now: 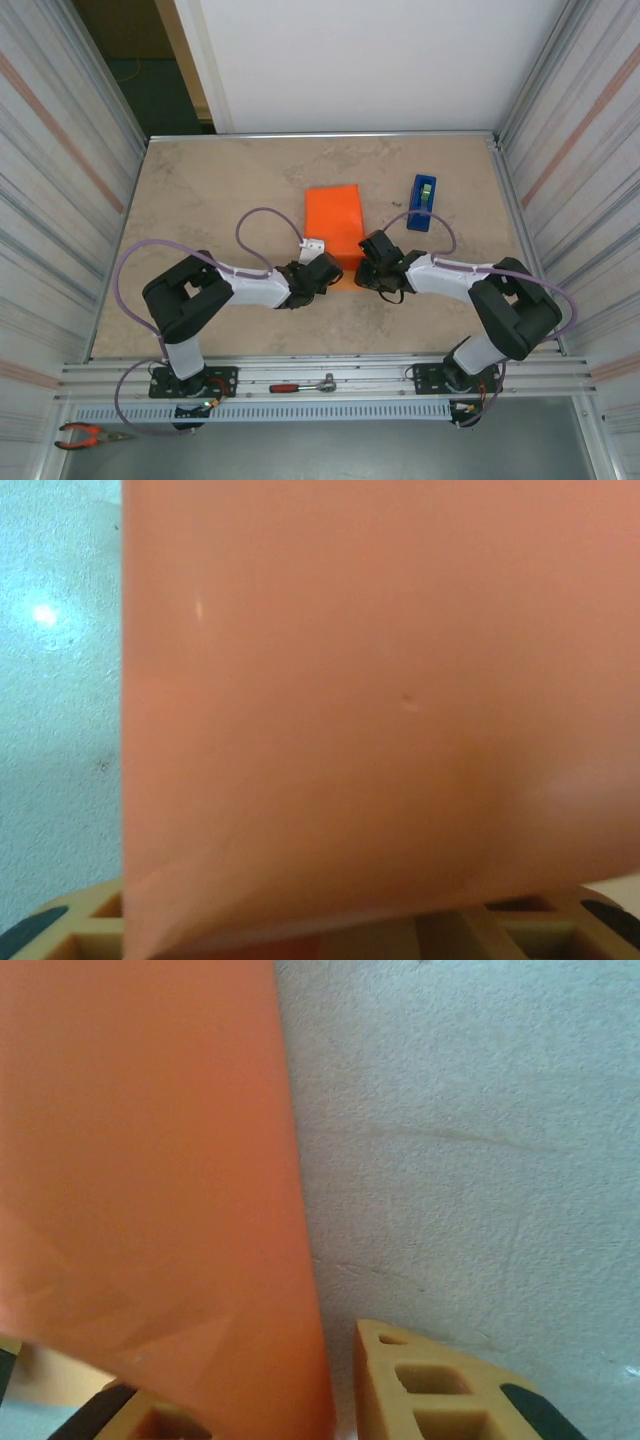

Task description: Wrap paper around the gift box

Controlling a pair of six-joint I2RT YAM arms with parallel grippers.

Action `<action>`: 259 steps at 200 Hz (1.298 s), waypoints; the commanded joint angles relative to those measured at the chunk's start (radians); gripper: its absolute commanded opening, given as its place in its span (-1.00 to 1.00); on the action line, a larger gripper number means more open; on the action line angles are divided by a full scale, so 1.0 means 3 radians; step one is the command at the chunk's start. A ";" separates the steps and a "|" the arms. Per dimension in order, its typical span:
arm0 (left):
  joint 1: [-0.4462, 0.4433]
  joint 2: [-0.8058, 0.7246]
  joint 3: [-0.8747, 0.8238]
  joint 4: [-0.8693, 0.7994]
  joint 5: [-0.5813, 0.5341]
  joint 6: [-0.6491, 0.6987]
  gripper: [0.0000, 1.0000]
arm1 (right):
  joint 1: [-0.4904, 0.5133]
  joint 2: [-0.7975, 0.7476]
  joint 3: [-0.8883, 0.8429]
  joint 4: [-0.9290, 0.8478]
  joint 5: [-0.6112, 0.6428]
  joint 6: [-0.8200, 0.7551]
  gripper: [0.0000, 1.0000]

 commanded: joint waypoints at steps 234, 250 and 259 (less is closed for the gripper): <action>0.0015 0.0018 0.0017 -0.0004 -0.0088 0.0041 -0.04 | -0.0117 -0.0095 0.0083 -0.0074 -0.0050 -0.0050 0.05; 0.0013 0.0022 0.0025 -0.0009 -0.0088 0.0048 -0.04 | -0.0155 -0.0013 0.0152 -0.0078 -0.0065 -0.0078 0.05; 0.0015 0.0022 0.0029 -0.0013 -0.0089 0.0050 -0.04 | -0.0169 0.0036 0.0201 -0.0078 -0.0083 -0.0091 0.04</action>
